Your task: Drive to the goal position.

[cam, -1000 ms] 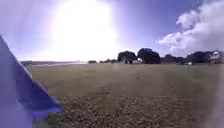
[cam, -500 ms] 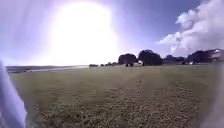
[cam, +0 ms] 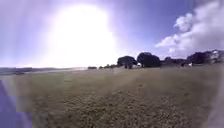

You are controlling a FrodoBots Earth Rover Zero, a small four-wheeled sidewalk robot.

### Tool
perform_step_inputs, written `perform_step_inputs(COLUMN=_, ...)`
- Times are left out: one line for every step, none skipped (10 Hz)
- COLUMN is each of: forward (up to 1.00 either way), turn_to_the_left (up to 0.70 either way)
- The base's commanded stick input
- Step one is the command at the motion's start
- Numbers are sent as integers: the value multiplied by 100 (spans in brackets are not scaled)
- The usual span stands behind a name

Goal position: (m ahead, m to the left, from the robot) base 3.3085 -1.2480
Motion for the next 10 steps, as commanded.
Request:
perform_step_inputs(forward=70, turn_to_the_left=-14)
perform_step_inputs(forward=70, turn_to_the_left=-14)
perform_step_inputs(forward=70, turn_to_the_left=-14)
perform_step_inputs(forward=70, turn_to_the_left=-10)
perform_step_inputs(forward=70, turn_to_the_left=-6)
perform_step_inputs(forward=70, turn_to_the_left=0)
perform_step_inputs(forward=70, turn_to_the_left=0)
perform_step_inputs(forward=70, turn_to_the_left=0)
perform_step_inputs(forward=70, turn_to_the_left=0)
perform_step_inputs(forward=70, turn_to_the_left=0)
